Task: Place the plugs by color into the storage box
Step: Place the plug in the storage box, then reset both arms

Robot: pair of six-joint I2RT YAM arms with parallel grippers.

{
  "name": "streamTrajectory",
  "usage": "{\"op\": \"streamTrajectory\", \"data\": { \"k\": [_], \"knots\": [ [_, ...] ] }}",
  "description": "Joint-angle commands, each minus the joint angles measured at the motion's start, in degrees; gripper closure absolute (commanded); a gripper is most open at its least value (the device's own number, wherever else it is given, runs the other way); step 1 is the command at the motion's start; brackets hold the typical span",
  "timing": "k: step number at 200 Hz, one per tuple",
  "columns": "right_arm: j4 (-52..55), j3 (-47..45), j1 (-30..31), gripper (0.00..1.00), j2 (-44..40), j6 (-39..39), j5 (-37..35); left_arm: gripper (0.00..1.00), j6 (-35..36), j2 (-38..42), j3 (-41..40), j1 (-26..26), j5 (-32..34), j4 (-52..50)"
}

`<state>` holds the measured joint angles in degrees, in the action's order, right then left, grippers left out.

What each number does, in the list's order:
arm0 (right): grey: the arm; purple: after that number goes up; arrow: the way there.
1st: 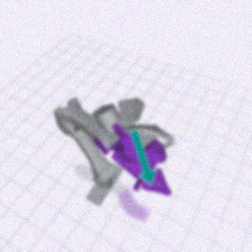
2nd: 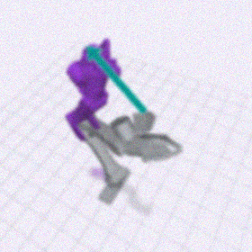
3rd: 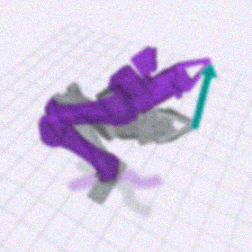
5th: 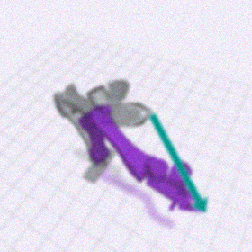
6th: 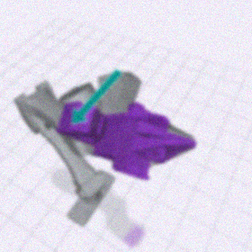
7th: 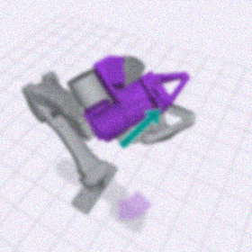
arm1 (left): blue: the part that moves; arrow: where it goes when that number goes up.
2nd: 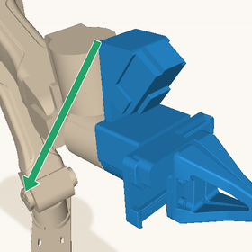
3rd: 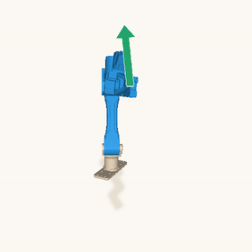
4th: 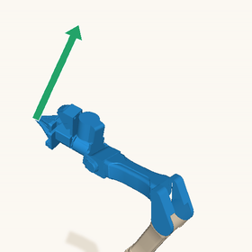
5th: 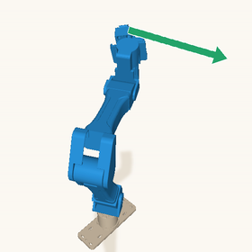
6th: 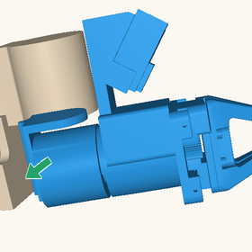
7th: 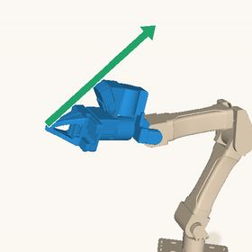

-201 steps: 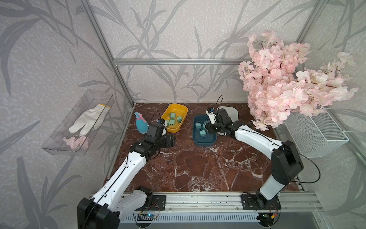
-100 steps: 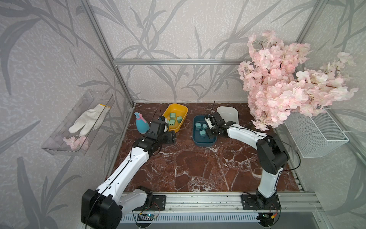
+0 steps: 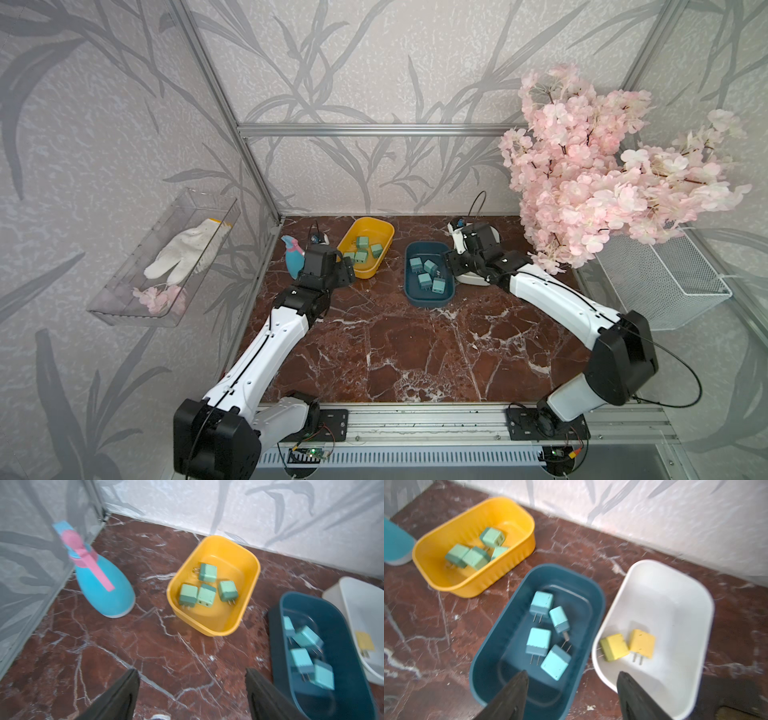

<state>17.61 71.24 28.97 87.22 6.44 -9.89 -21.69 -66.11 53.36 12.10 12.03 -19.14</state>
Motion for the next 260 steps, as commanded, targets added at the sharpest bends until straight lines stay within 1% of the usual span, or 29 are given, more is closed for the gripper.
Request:
{"op": "streamTrajectory", "data": {
  "k": [1, 19, 30, 43, 54, 79, 94, 105, 113, 119, 125, 135, 144, 153, 162, 169, 177, 183, 188, 199, 207, 219, 225, 233, 236, 240, 247, 253, 260],
  "knots": [
    [-5.2, -7.5, -4.5, 0.22, -4.1, -1.4, -10.7, 0.15, -0.7, -2.8, -0.3, -2.5, 7.8, 3.0],
    [-15.3, -16.8, -6.8, 0.08, -8.6, -5.4, -18.4, 0.14, 4.9, -2.8, -4.6, -2.7, 11.4, 9.0],
    [-22.6, -23.3, -8.4, 0.03, -10.1, -8.9, -20.2, 0.14, 6.8, -2.5, -8.4, -2.7, 14.1, 13.5],
    [-33.2, -30.5, -10.2, 0.00, -10.4, -12.5, -22.2, 0.14, 8.6, -2.4, -12.7, -2.8, 16.8, 18.1],
    [-41.5, -35.8, -12.1, 0.00, -9.8, -13.5, -22.4, 0.14, 9.4, -2.4, -16.1, -2.8, 18.7, 22.0],
    [-53.1, -42.5, -15.7, 0.00, -5.7, -11.8, -18.3, 0.16, 13.0, -3.5, -22.1, -3.0, 18.0, 32.3],
    [-59.0, -44.4, -16.4, 0.00, -1.2, -11.4, -16.1, 0.18, 14.7, -7.1, -23.7, -3.0, 16.9, 37.0],
    [-66.4, -46.1, -16.4, 0.00, 1.3, -12.6, -13.2, 0.19, 15.8, -10.7, -24.3, -3.0, 16.7, 39.7],
    [-67.0, -45.8, -16.6, 0.00, 1.8, -12.9, -11.5, 0.21, 16.5, -13.1, -24.8, -3.0, 17.7, 43.7],
    [-65.3, -45.8, -16.9, 0.00, 1.2, -12.1, -11.2, 0.21, 16.8, -13.8, -24.1, -3.0, 18.1, 43.6],
    [-65.9, -46.4, -17.4, 0.00, 1.0, -11.7, -10.3, 0.21, 17.1, -13.7, -23.2, -3.2, 16.4, 41.7],
    [-69.9, -48.6, -18.1, 0.00, 1.2, -11.7, -8.1, 0.22, 18.9, -14.0, -25.0, -3.8, 13.9, 48.3],
    [-74.0, -50.7, -18.9, 0.00, 1.3, -11.3, -5.2, 0.22, 20.4, -14.3, -26.7, -5.0, 9.8, 53.1],
    [-80.6, -53.4, -19.7, 0.00, 3.2, -11.4, -2.1, 0.22, 21.0, -14.1, -26.5, -5.5, 8.8, 52.3],
    [-88.8, -55.8, -20.3, 0.00, 5.8, -11.7, -1.0, 0.22, 22.2, -14.2, -27.5, -6.1, 6.5, 54.7],
    [-88.0, -56.8, -20.6, 0.00, 4.7, -11.1, -0.4, 0.22, 23.5, -14.4, -29.0, -6.2, 4.0, 58.2],
    [-86.9, -56.8, -21.2, 0.00, 4.0, -10.5, 0.3, 0.21, 25.1, -16.1, -31.9, -6.2, 2.2, 65.7],
    [-87.4, -56.8, -21.5, 0.00, 4.4, -10.2, 0.4, 0.20, 25.0, -17.4, -33.7, -6.3, 3.3, 71.1],
    [-88.0, -56.5, -21.6, 0.01, 5.0, -10.1, -0.1, 0.18, 24.2, -17.9, -34.5, -6.6, 3.9, 72.7],
    [-83.0, -54.8, -21.7, 0.01, 4.1, -8.9, -2.3, 0.17, 22.0, -18.1, -35.1, -8.4, 2.3, 72.7],
    [-78.9, -52.8, -22.2, 0.01, 3.7, -7.5, -4.4, 0.16, 21.6, -20.1, -34.6, -9.0, 1.5, 73.6],
    [-78.2, -52.1, -22.0, 0.01, 3.9, -7.9, -4.3, 0.15, 21.5, -23.4, -33.1, -9.7, 1.5, 75.8],
    [-77.9, -52.0, -22.0, 0.01, 3.8, -7.9, -4.3, 0.15, 20.4, -22.9, -32.1, -10.5, 1.3, 72.7],
    [-78.0, -52.0, -22.0, 0.01, 3.8, -7.8, -4.3, 0.14, 18.6, -21.3, -29.8, -11.6, 1.1, 65.2],
    [-78.0, -51.9, -22.0, 0.01, 3.8, -7.9, -4.3, 0.13, 18.1, -20.7, -29.4, -12.1, 0.3, 63.6],
    [-78.0, -52.0, -22.0, 0.01, 3.8, -7.9, -4.3, 0.10, 17.8, -21.1, -29.8, -12.6, -0.3, 65.2],
    [-78.1, -52.0, -22.0, 0.01, 3.8, -8.0, -4.3, 0.01, 18.0, -22.0, -30.6, -12.7, -0.4, 68.5],
    [-78.4, -52.1, -22.0, 0.01, 3.8, -8.0, -4.2, 0.00, 18.0, -22.3, -30.8, -12.8, -0.5, 69.0],
    [-78.3, -52.1, -22.0, 0.01, 3.7, -8.0, -3.9, 0.00, 18.0, -21.7, -30.3, -12.7, -0.5, 67.1]
  ]
}}
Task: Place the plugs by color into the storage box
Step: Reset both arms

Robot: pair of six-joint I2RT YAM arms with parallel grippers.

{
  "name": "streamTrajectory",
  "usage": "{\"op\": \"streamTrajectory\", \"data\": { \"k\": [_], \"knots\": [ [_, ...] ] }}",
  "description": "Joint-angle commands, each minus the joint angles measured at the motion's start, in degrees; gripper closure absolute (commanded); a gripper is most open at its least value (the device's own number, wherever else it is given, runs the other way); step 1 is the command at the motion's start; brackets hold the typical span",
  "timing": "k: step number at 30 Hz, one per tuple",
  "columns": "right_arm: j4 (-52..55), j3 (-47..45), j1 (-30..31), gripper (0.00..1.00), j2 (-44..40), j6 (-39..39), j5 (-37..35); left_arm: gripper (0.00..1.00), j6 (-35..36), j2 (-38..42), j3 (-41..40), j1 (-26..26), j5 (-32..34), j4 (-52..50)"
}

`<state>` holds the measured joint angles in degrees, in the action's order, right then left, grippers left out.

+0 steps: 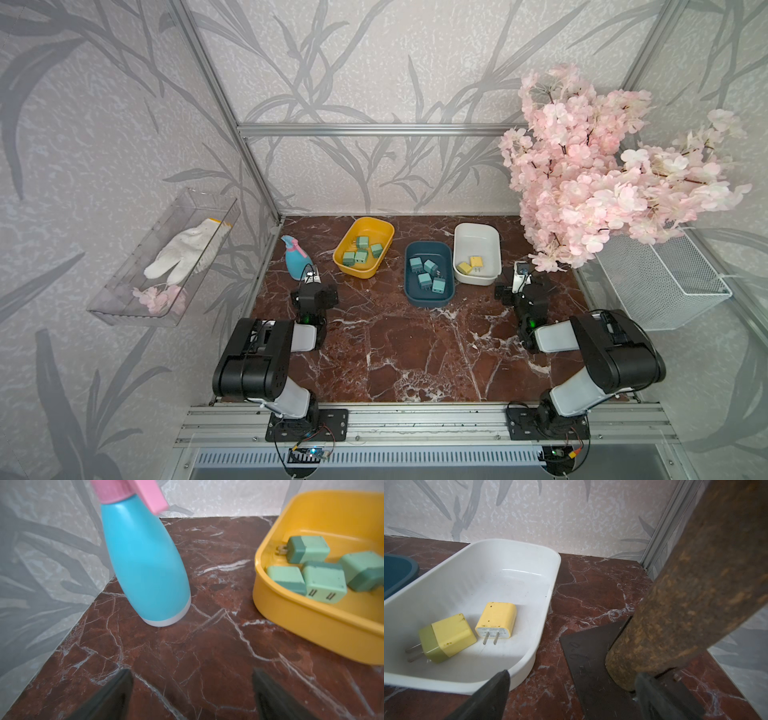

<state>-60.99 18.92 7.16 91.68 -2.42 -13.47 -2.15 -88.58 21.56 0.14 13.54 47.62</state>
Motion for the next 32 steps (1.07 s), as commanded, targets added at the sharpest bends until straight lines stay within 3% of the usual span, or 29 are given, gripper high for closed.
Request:
{"op": "streamTrajectory", "data": {
  "k": [1, 32],
  "knots": [
    [0.3, 0.2, -0.2, 0.01, -0.8, 0.8, -0.3, 0.00, -1.5, 0.9, 1.6, -0.8, -2.1, 0.0],
    [3.3, 1.8, -0.1, 0.01, -0.6, -0.7, 3.4, 0.00, -1.6, 1.4, 1.9, -0.9, -2.6, -1.7]
  ]
}}
